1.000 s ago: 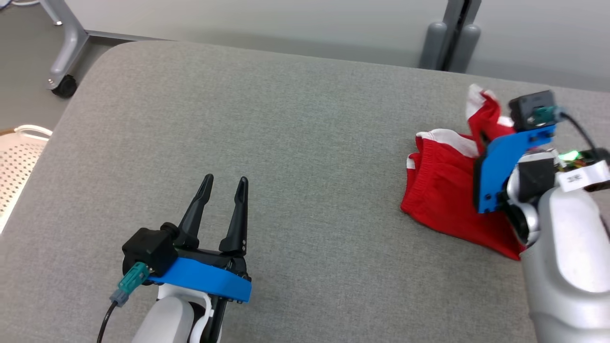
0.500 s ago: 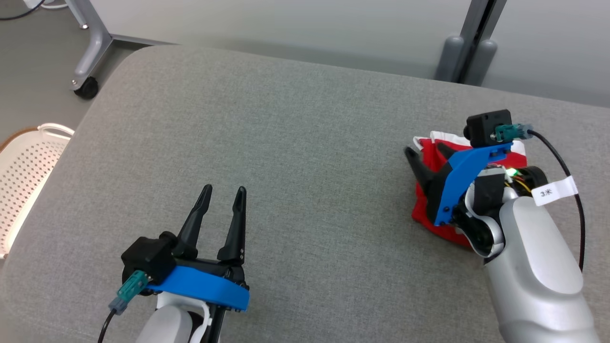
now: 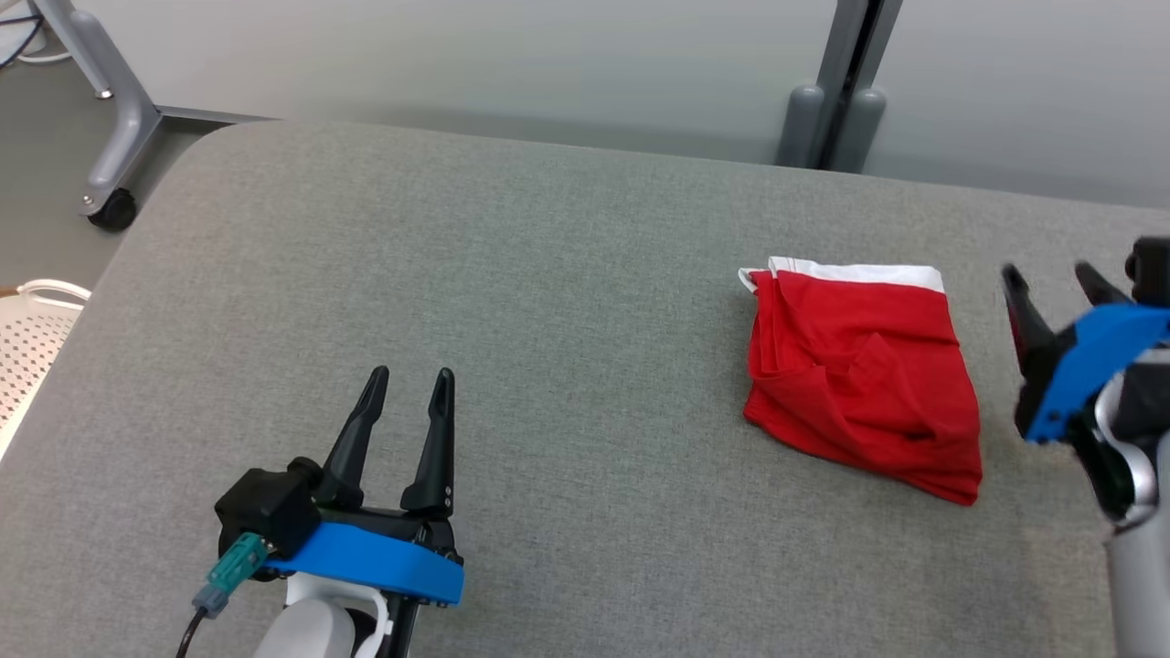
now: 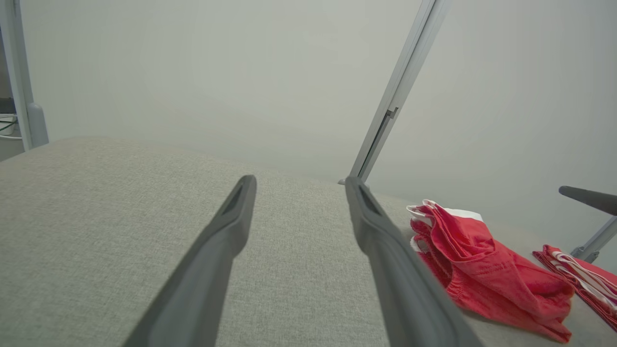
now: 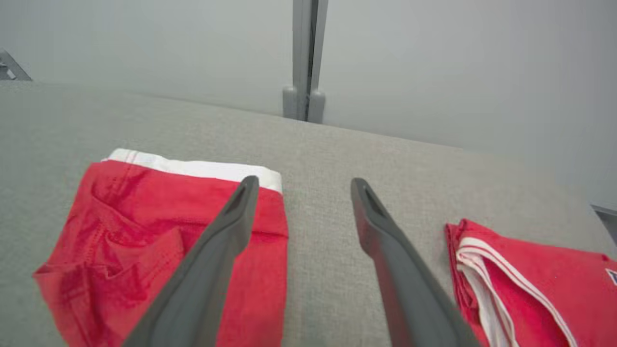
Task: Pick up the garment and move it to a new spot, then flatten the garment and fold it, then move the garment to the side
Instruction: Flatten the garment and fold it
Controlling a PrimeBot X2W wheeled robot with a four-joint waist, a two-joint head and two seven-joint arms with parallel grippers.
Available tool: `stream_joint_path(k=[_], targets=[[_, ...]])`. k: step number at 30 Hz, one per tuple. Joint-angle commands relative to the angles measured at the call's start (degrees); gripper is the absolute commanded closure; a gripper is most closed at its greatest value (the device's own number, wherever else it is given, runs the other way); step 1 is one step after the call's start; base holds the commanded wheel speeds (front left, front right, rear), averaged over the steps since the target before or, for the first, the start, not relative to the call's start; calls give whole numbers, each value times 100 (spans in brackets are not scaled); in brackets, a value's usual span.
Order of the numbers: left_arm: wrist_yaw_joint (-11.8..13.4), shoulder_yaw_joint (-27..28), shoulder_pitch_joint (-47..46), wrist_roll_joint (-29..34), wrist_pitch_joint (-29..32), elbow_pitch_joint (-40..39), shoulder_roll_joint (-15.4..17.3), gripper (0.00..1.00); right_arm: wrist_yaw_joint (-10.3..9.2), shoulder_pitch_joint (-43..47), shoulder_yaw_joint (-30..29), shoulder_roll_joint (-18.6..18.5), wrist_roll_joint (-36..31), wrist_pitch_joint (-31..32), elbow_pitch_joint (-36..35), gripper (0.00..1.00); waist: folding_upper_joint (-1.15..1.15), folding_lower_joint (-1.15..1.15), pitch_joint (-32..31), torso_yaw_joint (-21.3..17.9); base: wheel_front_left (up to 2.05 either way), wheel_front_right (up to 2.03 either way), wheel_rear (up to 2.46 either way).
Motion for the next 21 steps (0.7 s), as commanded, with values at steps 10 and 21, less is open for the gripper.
stream_joint_path(k=[10, 21], targets=[[-42, 200, -150, 67, -23, -90, 86, 0, 2, 107, 480, -227, 91, 181, 724, 100, 1, 1, 222, -132, 0, 0, 0], [-42, 117, -246, 55, -23, -38, 72, 0, 2, -98, 2610, -257, 1177, 468, 867, 100, 1, 1, 275, -63, 0, 0, 0]])
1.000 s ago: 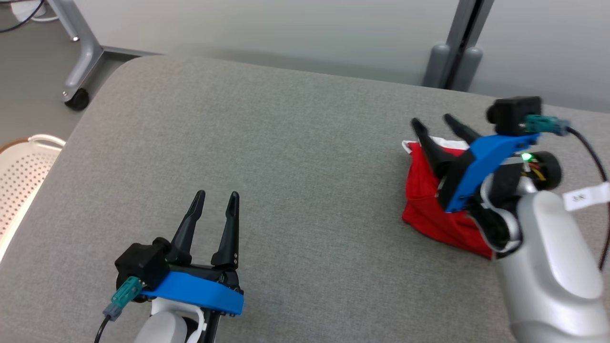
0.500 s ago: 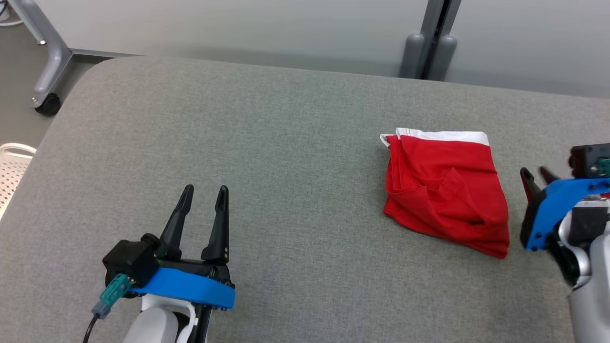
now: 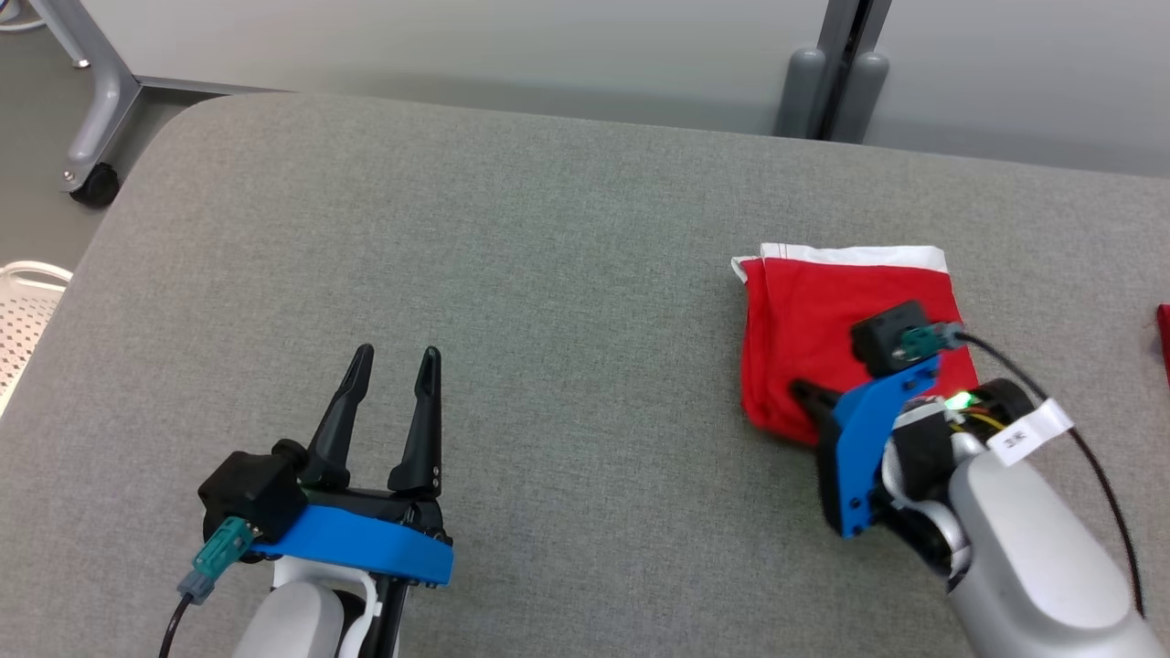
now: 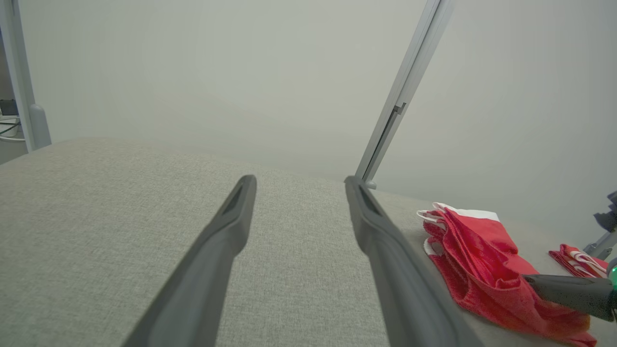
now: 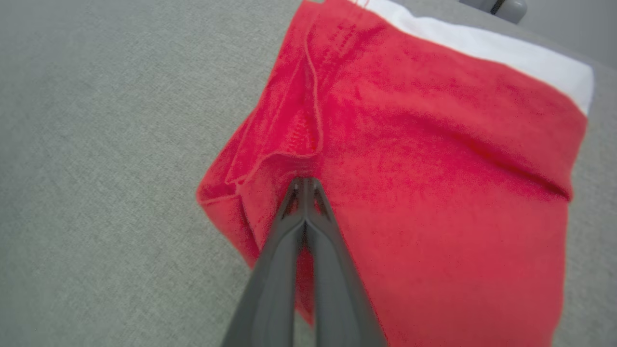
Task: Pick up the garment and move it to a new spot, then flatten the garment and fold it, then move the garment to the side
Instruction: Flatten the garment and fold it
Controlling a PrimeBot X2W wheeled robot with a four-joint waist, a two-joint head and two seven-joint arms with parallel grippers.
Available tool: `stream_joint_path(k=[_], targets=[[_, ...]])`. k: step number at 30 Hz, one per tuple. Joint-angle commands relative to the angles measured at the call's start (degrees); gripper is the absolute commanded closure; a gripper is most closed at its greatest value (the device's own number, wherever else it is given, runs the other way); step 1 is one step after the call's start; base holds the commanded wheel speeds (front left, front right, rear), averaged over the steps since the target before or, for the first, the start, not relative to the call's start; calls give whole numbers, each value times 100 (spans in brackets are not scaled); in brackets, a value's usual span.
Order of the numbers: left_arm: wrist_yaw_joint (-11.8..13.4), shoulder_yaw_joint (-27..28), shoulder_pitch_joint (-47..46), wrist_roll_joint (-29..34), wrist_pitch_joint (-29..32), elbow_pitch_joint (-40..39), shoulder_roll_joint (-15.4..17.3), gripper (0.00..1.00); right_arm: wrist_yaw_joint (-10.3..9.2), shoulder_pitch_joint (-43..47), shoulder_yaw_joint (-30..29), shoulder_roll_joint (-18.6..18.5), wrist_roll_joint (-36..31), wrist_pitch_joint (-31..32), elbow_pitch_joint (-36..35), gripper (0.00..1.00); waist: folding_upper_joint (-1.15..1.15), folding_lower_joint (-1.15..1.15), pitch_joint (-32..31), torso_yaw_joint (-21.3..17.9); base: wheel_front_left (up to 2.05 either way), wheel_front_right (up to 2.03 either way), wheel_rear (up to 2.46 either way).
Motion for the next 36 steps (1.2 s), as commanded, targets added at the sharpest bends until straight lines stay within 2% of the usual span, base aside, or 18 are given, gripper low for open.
stream_joint_path(k=[1, 7, 10, 12, 13, 14, 15, 21, 25, 31, 36], targets=[[-42, -1, -74, -13, -23, 17, 33, 0, 3, 90, 211, -20, 115, 59, -101, 100, 0, 0, -23, -4, 0, 0, 0], [-42, 118, 33, -22, -23, 6, 28, 0, 2, 378, 1445, -11, 669, 126, -771, 100, 0, 0, -79, -109, 0, 0, 0], [-42, 148, 41, -1, -23, 1, 24, 0, 2, 463, 1613, 48, 769, -107, -948, 100, 0, 0, -92, -186, 0, 0, 0], [-42, 182, 72, 7, -23, 2, 39, 0, 2, 528, 1420, 143, 769, -441, -1056, 100, 0, 0, -129, -249, 0, 0, 0], [-42, 203, 90, 15, -23, -1, 43, 0, 2, 544, 1255, 185, 714, -668, -1131, 85, 0, 0, -152, -282, 0, 0, 0], [-42, 250, 117, 24, -23, 1, 56, 0, 2, 616, 1070, 247, 660, -867, -1192, 16, 0, 0, -179, -322, 0, 0, 0], [-42, 287, 143, 28, -23, -2, 66, 0, 2, 691, 848, 293, 570, -1083, -1250, 0, 0, 0, -208, -361, 0, 0, 0], [-42, 532, 343, 88, -23, -21, 117, 0, 3, 1318, -775, 659, -154, -2152, -1800, 0, 0, 0, -445, -649, 0, 0, 0], [-42, 697, 528, 154, -23, -45, 139, 0, 3, 1744, -1698, 816, -556, -2483, -2087, 0, 0, 0, -584, -851, 0, 0, 0], [-43, 901, 839, 278, -23, -7, 210, 0, 3, 2081, -2380, 904, -768, -2478, -2034, 0, 0, 0, -787, -1089, 0, 0, 0], [-43, 1058, 1110, 372, -23, -5, 170, 0, 2, 2256, -2482, 945, -844, -2344, -1773, 0, 0, 0, -951, -1214, 0, 0, 0]])
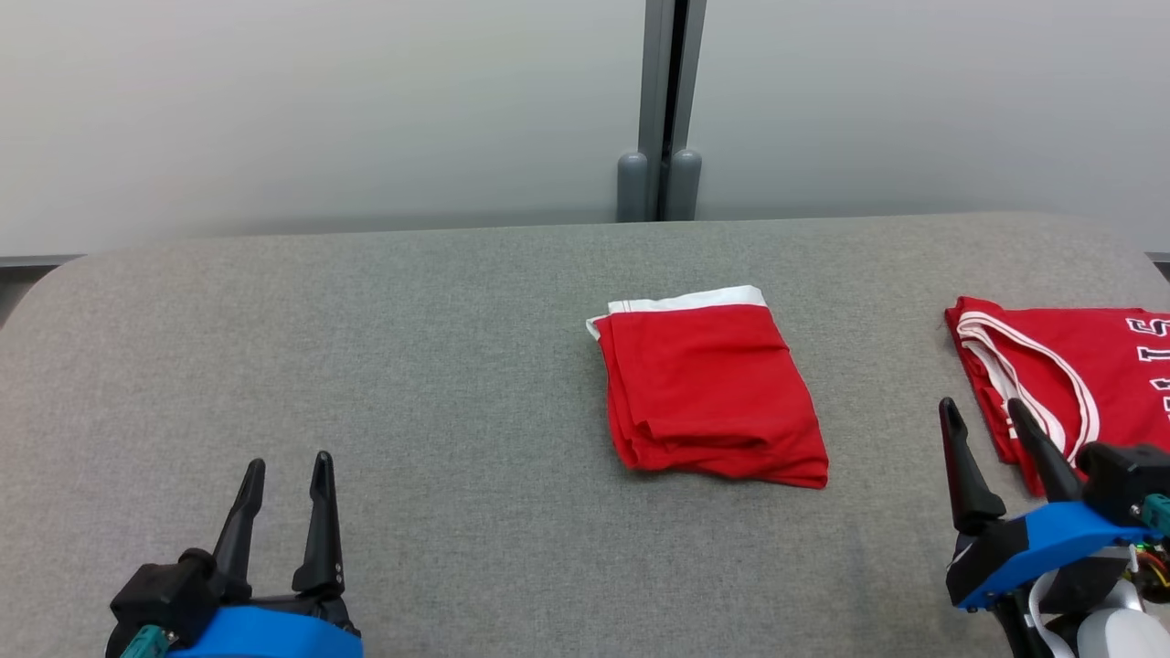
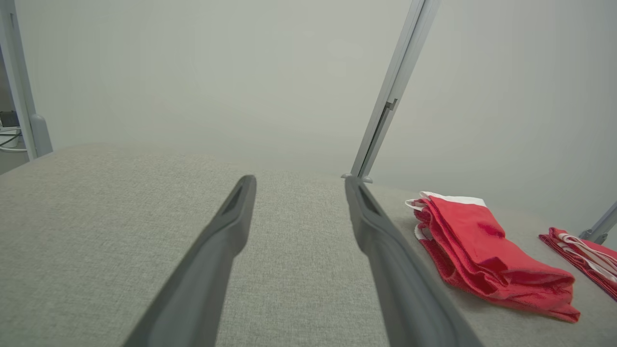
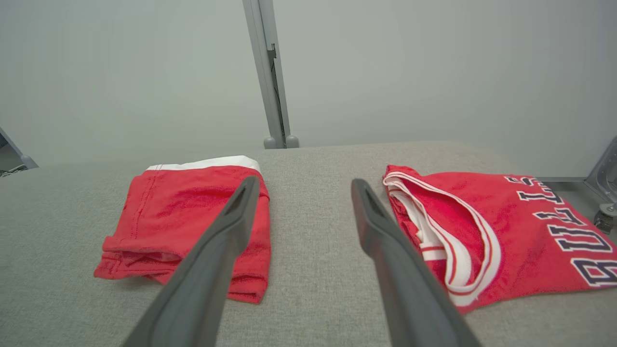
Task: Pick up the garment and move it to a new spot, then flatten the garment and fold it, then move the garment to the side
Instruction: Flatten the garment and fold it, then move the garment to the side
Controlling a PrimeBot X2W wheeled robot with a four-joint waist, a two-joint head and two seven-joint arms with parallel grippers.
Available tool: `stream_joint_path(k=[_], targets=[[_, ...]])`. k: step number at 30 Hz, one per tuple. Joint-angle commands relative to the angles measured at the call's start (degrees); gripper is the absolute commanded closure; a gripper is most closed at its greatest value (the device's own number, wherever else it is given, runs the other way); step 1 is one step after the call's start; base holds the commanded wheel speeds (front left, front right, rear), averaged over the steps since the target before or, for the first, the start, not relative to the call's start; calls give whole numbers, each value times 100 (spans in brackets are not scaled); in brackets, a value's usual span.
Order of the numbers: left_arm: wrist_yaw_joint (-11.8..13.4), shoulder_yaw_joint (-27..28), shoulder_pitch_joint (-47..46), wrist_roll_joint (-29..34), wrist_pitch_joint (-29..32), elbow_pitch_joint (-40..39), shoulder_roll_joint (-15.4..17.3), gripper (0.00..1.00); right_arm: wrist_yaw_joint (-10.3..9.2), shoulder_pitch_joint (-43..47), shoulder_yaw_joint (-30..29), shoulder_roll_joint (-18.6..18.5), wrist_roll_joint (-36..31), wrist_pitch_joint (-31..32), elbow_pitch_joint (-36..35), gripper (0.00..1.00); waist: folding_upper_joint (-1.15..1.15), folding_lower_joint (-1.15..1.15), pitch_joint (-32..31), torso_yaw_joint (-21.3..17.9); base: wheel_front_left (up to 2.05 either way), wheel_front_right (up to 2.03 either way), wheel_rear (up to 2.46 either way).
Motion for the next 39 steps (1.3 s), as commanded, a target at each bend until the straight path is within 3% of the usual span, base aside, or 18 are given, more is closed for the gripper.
stream_joint_path(k=[1, 18, 28, 34, 39], targets=[[-43, 47, 103, 48, -23, 15, 9, 0, 1, 91, -14, 28, 13, 13, 54, 0, 0, 1, -84, -68, 0, 0, 0], [-42, 206, 275, 202, -23, -98, -47, 0, 1, 126, 242, 79, 58, 261, 146, 0, 0, 1, -156, -125, 0, 0, 0], [-42, 121, 127, 244, -23, -163, -89, 0, 1, -226, 341, -2, 94, 499, 100, 0, 0, 1, 15, 33, 0, 0, 0], [-42, 7, -120, 283, -23, -228, -84, 0, 1, -1228, 271, -119, 296, 1277, 597, 0, 0, 1, 384, 260, 0, 0, 0], [-42, -106, -442, 325, -23, -295, -135, 0, 2, -2403, 145, -284, 278, 2429, 1824, 0, 0, 1, 846, 651, 0, 0, 0]])
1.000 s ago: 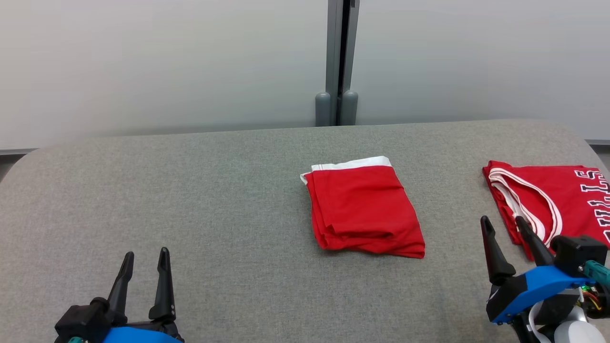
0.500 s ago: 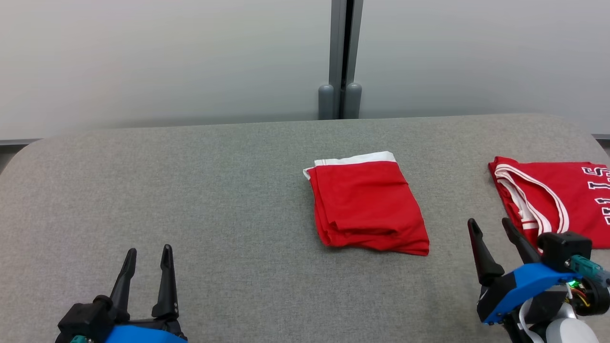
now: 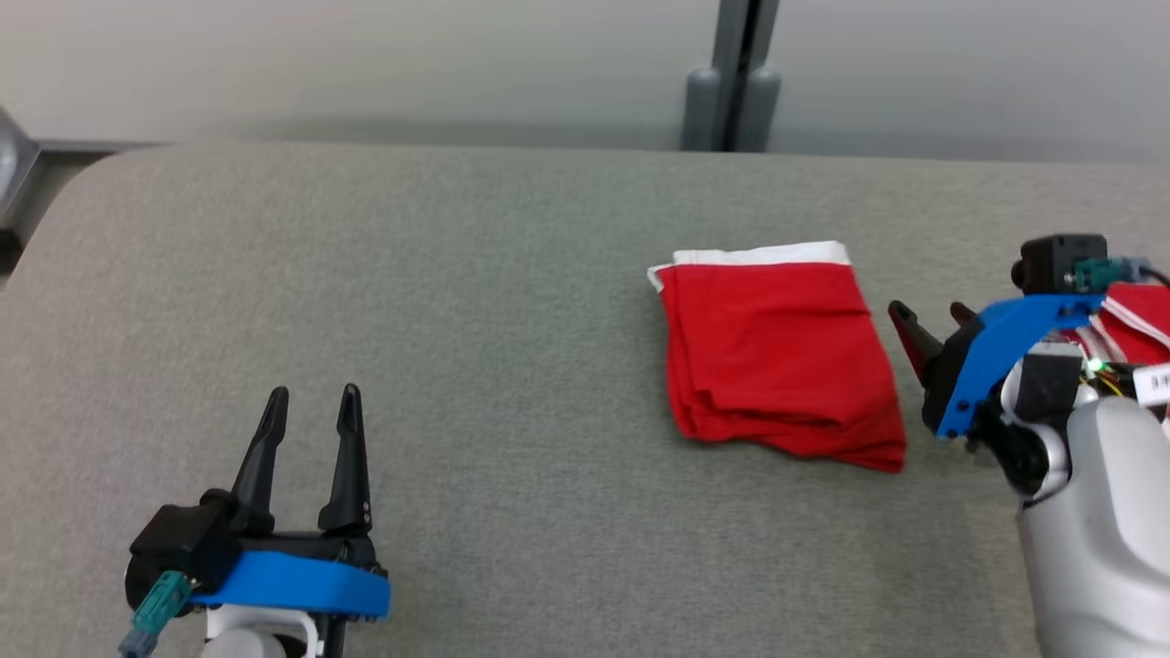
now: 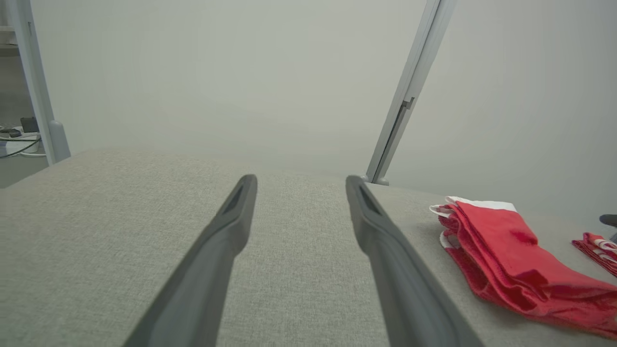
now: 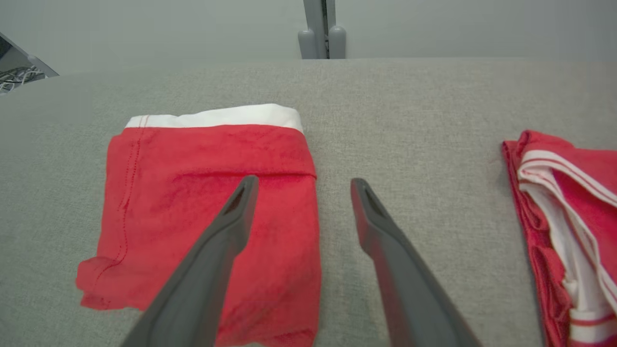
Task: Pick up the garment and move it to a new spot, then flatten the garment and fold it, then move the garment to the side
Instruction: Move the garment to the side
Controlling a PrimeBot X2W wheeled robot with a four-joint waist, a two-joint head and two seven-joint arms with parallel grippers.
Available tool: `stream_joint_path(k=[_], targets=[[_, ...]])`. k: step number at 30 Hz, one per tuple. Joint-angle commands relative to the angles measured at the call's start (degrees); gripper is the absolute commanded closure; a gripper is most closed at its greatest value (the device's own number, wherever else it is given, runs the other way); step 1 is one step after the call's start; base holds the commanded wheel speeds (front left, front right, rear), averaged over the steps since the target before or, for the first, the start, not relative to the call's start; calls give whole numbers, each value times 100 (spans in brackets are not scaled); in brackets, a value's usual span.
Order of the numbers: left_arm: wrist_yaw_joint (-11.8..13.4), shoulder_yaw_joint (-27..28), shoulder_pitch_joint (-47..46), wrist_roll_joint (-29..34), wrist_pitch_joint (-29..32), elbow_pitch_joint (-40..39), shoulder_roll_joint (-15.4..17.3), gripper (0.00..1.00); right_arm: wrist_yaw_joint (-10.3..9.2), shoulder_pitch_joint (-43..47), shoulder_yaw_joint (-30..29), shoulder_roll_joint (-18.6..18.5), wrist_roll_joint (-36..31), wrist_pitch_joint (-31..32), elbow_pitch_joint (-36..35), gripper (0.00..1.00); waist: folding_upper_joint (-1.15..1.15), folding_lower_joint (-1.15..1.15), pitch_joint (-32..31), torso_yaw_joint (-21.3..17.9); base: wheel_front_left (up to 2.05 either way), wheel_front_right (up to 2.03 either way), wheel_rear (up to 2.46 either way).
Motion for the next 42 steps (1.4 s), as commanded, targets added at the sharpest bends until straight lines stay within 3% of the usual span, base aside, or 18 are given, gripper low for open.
stream_joint_path(k=[1, 5, 11, 15, 16, 17, 18, 25, 30, 37, 42], targets=[[-41, -27, -105, 26, -23, -21, 0, 0, 0, -154, -58, -64, -64, 109, 163, 0, -1, -1, 269, 260, 0, 0, 0], [-25, -82, -197, 29, -23, -20, -73, 0, 2, -611, -348, -87, -312, 567, 956, 0, -1, -1, 510, 499, 0, 0, 0], [-24, -137, -316, 10, -23, 39, -122, 0, 1, -874, -681, -16, -583, 531, 1730, 0, -1, -1, 665, 717, 0, 0, 0], [-24, -117, -324, 4, -23, 78, -119, 0, 4, -861, -570, 97, -657, 705, 2245, 0, -1, -1, 663, 725, 0, 0, 0], [-24, -96, -328, 5, -23, 85, -115, 0, 9, -850, -482, 124, -649, 770, 2342, 59, -1, -1, 656, 707, 0, 0, 0], [-24, -86, -333, 8, -23, 85, -114, 0, 10, -845, -376, 143, -620, 814, 2399, 95, -1, -1, 649, 685, 0, 0, 0], [-24, -89, -336, 9, -23, 92, -115, 0, 10, -860, -274, 110, -616, 858, 2433, 100, -1, -1, 639, 653, 0, 0, 0], [-24, -28, -234, -30, -23, 61, -54, 0, -3, -1306, 853, -608, -514, 495, 1846, 100, -1, -1, 477, 180, 0, 0, 0], [-24, 50, -168, -57, -23, 18, 8, 0, 0, -1530, 1806, -1318, -52, 800, 1190, 100, -1, -1, 370, -356, 0, 0, 0], [-24, -113, -275, 10, -23, -58, -35, 0, 1, -1489, 2361, -2584, 606, 998, 371, 100, -1, -1, 483, -838, 0, 0, 0], [-24, -246, -435, -16, -23, -63, 24, 0, 0, -1356, 2490, -3426, 654, 892, 303, 100, -1, -1, 678, -916, 0, 0, 0]])
